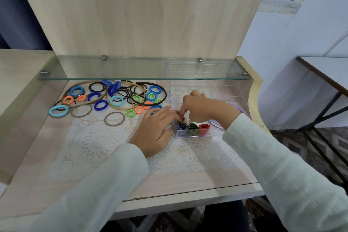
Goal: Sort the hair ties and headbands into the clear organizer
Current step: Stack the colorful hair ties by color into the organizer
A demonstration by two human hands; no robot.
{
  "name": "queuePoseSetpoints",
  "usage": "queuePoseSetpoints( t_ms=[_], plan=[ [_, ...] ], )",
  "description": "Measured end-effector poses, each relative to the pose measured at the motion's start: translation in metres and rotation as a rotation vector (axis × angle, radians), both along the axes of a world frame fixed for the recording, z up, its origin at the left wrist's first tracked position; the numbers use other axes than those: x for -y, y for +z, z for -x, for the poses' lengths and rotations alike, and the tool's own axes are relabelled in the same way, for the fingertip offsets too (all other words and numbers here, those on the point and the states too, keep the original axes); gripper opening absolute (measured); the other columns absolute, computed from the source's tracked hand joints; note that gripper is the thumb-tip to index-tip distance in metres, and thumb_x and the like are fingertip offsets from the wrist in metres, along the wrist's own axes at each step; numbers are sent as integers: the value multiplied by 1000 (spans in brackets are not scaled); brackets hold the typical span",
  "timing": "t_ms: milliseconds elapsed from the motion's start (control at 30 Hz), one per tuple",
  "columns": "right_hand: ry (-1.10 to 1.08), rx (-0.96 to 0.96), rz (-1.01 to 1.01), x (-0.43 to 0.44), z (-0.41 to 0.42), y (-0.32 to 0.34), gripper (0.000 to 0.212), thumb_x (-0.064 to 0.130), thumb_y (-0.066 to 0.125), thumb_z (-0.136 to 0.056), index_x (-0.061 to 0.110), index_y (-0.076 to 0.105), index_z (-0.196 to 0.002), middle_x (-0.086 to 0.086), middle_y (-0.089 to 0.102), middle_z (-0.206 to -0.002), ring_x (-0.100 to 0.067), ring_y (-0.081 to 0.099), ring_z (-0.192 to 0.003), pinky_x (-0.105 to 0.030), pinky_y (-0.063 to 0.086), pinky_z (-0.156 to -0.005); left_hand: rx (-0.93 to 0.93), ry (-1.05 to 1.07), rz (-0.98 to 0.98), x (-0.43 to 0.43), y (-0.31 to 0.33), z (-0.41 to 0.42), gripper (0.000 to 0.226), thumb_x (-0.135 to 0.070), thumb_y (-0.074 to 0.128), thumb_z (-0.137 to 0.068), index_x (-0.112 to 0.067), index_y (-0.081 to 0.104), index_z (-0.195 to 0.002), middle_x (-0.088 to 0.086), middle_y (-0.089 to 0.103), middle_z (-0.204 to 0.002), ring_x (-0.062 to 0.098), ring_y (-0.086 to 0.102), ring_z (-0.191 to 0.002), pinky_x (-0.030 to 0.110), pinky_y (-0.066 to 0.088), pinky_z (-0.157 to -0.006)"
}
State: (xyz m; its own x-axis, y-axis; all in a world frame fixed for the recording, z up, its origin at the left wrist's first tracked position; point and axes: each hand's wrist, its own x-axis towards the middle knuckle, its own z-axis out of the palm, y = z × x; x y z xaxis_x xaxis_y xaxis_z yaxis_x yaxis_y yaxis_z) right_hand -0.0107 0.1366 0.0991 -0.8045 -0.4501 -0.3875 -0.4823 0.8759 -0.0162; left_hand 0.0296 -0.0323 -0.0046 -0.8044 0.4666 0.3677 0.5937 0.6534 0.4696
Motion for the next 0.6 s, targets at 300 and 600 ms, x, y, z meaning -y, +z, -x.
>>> queuePoseSetpoints(
  t_ms=[300,600],
  plan=[
    [-78,-139,204,-11,9,-2,51,-7,37,-73,36,60,-86,5,48,-98,-19,33,-99,-36,33,-95,11,-19,-11,1,0,0,53,-13,36,-75,-24,57,-122,-10,51,-143,15,27,-146,39,17,-118],
    [-234,-131,188,-8,5,-15,31,8,50,-89,27,75,-94,-1,57,-108,-24,39,-112,-38,38,-95,53,58,-109,0,4,-2,49,-11,40,-77,-23,54,-123,-9,47,-143,6,37,-133,19,17,-110]
  ],
)
